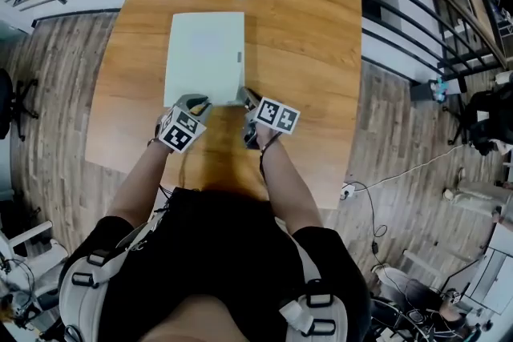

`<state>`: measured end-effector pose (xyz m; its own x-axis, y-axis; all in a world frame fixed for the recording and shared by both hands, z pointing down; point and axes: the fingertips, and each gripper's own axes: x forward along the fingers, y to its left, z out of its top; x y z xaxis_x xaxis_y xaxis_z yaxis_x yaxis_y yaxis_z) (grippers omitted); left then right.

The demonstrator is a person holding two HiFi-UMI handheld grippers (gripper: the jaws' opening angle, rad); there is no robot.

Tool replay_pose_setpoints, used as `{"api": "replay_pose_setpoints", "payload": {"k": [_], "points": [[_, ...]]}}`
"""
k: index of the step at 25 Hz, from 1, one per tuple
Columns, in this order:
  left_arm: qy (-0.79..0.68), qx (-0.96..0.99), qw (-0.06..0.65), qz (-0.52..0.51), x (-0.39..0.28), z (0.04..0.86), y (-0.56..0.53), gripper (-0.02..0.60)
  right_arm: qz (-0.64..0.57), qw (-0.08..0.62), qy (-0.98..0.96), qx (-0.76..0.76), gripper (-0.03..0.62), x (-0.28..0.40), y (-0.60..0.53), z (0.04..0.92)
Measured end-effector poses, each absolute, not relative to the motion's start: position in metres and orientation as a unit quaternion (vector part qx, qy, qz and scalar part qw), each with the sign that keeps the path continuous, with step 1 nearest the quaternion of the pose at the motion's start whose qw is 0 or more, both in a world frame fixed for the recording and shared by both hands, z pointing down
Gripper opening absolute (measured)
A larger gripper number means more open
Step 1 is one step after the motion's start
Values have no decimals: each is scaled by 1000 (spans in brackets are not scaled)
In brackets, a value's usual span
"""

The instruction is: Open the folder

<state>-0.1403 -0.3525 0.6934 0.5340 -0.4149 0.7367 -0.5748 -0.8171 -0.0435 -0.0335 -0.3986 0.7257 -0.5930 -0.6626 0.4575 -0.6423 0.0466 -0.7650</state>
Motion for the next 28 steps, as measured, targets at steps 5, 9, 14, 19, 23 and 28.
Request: {"api": "replay_pose_setpoints", "payload": {"k": [5,9,14,19,23,28], "points": [[-307,887,118,324,-150,662,-357,41,-512,-11,724,-462,81,-33,-399,727],[-335,899,128,251,-170,629,-361,35,-499,-37,724,-475,81,-32,-398,728],[-404,890,140,156,-225,589,-364,15,-452,-95,736,-494,81,-30,-400,726],[-498,848,154,97,-304,572,-363,2,-443,-98,735,-504,80,-32,-400,722],[-565,801,188,64,-361,585,-363,2,-444,-95,730,-511,80,-32,-399,720],[-632,733,245,58,-423,621,-362,3,-438,-106,725,-521,80,-33,-399,720]]}}
